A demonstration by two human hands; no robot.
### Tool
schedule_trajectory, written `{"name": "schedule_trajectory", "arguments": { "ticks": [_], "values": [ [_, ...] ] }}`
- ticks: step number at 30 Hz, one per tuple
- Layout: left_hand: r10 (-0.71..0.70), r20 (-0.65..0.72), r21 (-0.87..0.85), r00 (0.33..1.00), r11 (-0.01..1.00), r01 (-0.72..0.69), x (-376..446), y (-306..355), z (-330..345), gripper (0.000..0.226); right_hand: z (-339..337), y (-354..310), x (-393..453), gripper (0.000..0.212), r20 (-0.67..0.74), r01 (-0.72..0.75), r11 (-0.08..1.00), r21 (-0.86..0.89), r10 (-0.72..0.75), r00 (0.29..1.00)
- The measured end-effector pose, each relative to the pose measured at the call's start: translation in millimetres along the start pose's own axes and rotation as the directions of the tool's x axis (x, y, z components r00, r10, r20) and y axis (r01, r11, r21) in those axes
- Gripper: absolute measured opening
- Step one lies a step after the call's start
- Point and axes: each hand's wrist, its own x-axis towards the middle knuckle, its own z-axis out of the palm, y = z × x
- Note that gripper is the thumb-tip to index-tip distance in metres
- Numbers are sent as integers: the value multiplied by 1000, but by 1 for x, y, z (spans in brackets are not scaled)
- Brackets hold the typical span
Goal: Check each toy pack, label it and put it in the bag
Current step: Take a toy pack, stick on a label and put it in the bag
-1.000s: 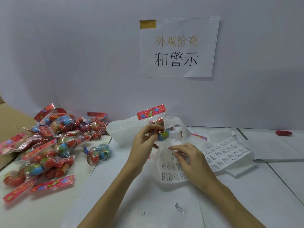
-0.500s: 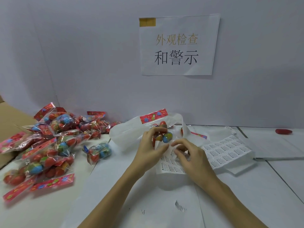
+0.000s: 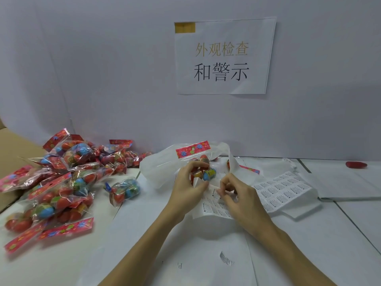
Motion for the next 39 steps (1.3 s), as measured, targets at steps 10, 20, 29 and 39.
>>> {"name": "schedule_trajectory", "arguments": {
  "ticks": [10,20,29,39],
  "values": [
    [-49,86,-100,995,993,57,-3,0,1,36,0,0,-1,20,-4,25,1000,1,-25,1000],
    [-52,30,-58,998,997,54,-4,-3,4,36,-2,0,1,22,17,45,999,19,-45,999],
    [42,28,34,999,998,-43,-3,-7,4,35,-2,3,1,33,30,99,994,-39,-98,995],
    [59,28,44,998,997,-60,-1,-11,5,35,-2,7,3,28,39,73,997,-8,-73,997]
  ]
}}
